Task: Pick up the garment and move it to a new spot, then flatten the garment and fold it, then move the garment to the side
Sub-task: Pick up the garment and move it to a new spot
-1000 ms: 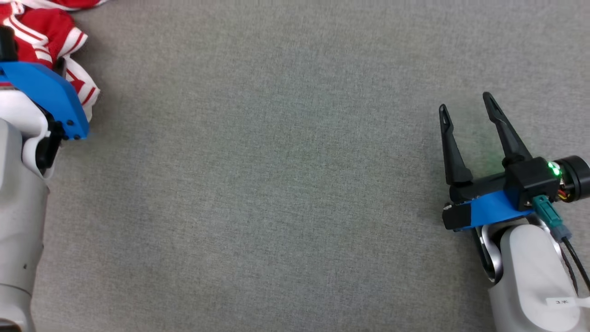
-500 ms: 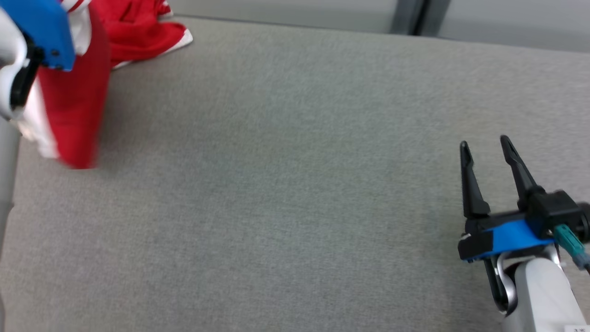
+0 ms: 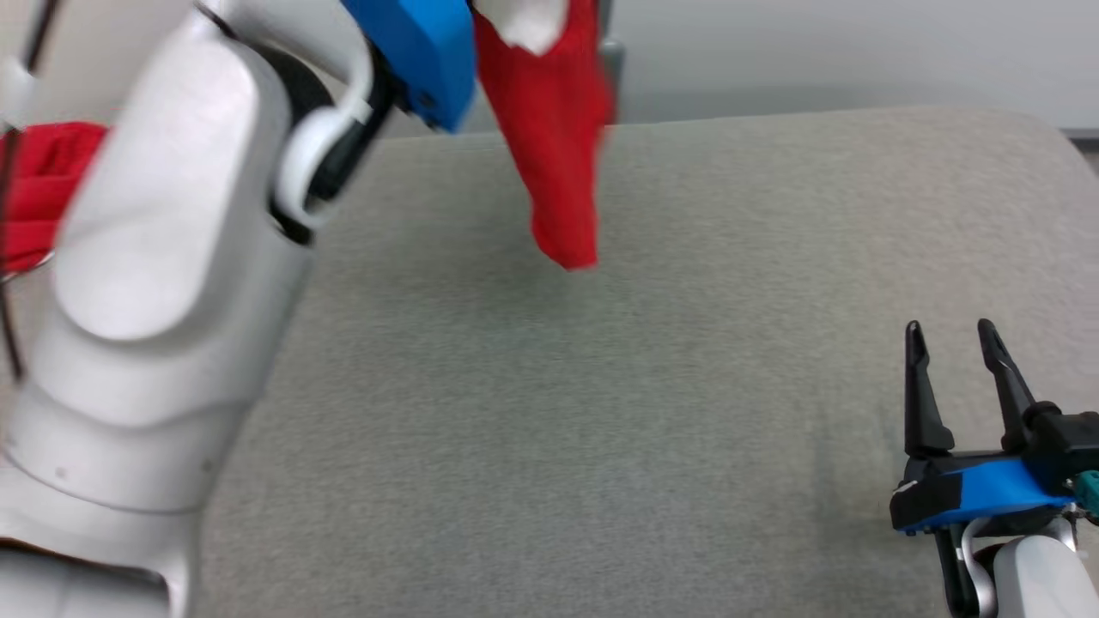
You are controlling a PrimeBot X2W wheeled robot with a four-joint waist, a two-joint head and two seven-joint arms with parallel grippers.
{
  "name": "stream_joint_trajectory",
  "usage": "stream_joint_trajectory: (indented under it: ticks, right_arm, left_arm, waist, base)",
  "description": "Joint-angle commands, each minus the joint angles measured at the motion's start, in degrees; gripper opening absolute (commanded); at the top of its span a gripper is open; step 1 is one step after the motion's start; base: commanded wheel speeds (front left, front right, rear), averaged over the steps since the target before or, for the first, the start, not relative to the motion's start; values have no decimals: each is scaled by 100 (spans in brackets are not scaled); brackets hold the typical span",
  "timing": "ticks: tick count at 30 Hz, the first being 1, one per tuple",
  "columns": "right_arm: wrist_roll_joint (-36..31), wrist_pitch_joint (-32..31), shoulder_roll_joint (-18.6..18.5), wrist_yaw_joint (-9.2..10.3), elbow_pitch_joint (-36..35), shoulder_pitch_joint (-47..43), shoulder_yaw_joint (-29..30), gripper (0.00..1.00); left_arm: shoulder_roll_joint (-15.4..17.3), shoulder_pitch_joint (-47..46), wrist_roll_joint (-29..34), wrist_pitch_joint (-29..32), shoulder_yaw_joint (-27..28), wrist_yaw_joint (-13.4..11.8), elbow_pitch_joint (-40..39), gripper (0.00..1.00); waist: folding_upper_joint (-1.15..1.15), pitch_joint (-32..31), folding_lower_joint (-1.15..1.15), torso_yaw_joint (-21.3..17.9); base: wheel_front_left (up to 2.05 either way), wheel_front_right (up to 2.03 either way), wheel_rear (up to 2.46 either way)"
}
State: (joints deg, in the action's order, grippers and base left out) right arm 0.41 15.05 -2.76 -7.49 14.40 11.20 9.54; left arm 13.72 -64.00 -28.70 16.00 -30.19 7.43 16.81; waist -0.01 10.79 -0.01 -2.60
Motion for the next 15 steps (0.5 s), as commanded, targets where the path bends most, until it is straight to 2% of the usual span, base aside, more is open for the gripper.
stream_joint_trajectory:
  ticks: [1, 6, 11, 15]
  right_arm:
    - [44, 19, -23, -1, 3, -71, 52, 100]
    - [125, 19, -23, -1, -9, -65, 120, 100]
    - [175, 19, -24, -1, -56, 68, 141, 100]
    - [180, 19, -24, -1, -75, 144, 150, 100]
  left_arm:
    - [-74, 304, -145, -115, 39, -6, 57, 0]
    - [-254, 1215, -536, -493, 122, -116, 437, 0]
    - [-150, 2107, -646, -1037, 268, -278, 1195, 0]
    - [-95, 2480, -697, -1390, 348, -352, 1823, 0]
  waist:
    - [1, -19, 1, -154]
    - [1, 219, 1, -333]
    - [1, 436, 1, -408]
    - [1, 557, 1, -392]
  base:
    - [0, 0, 0]
    - [0, 0, 0]
    - [0, 0, 0]
    - [0, 0, 0]
